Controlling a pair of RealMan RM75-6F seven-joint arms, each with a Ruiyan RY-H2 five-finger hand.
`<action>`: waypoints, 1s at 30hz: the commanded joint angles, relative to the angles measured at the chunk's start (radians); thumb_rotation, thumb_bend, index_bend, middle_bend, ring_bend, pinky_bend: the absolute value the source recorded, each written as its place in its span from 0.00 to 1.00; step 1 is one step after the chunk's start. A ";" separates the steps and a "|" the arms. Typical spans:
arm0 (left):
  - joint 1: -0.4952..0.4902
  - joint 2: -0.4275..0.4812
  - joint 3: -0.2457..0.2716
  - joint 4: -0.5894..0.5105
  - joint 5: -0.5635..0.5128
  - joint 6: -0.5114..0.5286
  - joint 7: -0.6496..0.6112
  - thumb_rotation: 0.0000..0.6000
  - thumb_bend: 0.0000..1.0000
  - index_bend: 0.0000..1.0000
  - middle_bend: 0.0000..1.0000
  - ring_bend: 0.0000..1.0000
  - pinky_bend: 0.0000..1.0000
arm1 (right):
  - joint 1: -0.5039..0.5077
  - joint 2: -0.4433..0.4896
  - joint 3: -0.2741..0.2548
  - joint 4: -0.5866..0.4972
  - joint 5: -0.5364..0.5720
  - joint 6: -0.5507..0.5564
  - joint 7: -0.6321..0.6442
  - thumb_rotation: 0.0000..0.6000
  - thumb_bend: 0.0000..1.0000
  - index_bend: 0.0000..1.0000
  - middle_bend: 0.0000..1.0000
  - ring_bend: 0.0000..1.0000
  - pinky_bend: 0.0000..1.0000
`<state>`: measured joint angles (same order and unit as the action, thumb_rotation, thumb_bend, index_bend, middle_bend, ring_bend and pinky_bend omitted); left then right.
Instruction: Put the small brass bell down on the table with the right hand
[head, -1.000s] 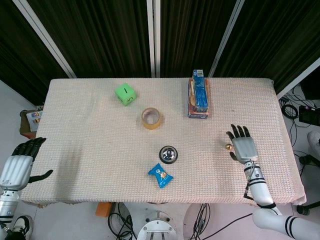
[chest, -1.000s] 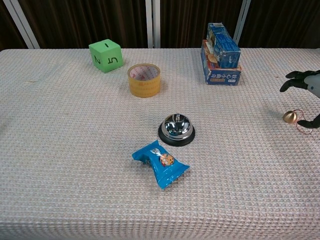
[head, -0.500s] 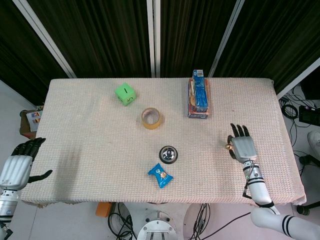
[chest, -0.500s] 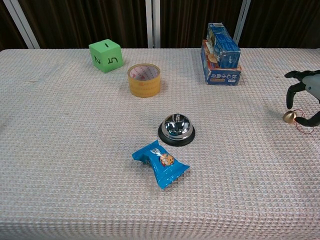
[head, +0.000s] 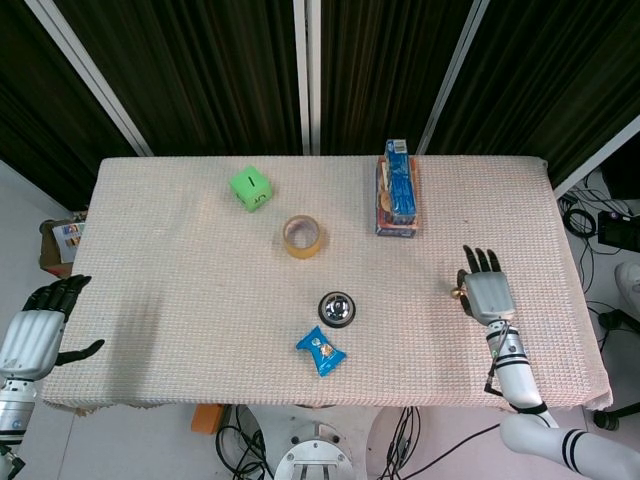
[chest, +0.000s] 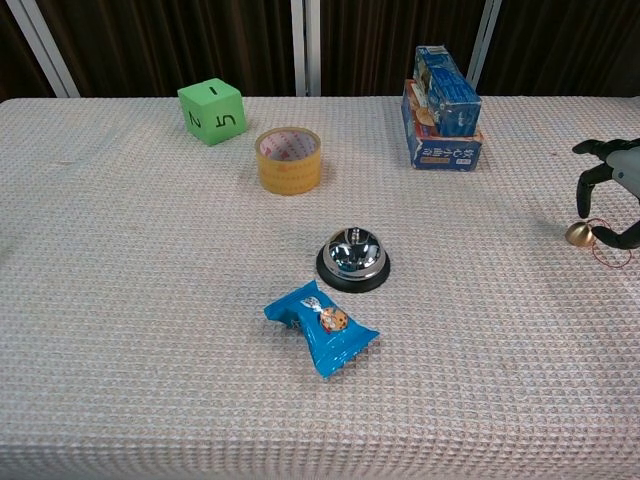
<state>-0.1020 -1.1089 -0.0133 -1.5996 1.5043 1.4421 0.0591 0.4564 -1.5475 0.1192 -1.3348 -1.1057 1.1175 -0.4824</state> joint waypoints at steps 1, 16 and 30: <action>0.000 0.000 0.000 0.000 -0.002 -0.002 0.000 0.87 0.13 0.11 0.11 0.12 0.18 | 0.001 -0.003 0.001 0.003 -0.002 0.001 -0.001 1.00 0.31 0.49 0.03 0.00 0.00; 0.000 0.002 0.002 0.002 -0.006 -0.006 -0.003 0.98 0.13 0.11 0.11 0.12 0.18 | 0.000 -0.023 0.007 0.025 -0.005 0.008 -0.009 1.00 0.32 0.53 0.04 0.00 0.00; -0.001 0.002 0.002 0.001 -0.008 -0.009 -0.002 1.00 0.15 0.11 0.11 0.12 0.18 | -0.002 -0.030 0.012 0.032 -0.003 0.011 -0.016 1.00 0.33 0.55 0.05 0.00 0.00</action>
<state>-0.1027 -1.1070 -0.0112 -1.5989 1.4962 1.4331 0.0575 0.4549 -1.5770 0.1315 -1.3029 -1.1083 1.1281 -0.4984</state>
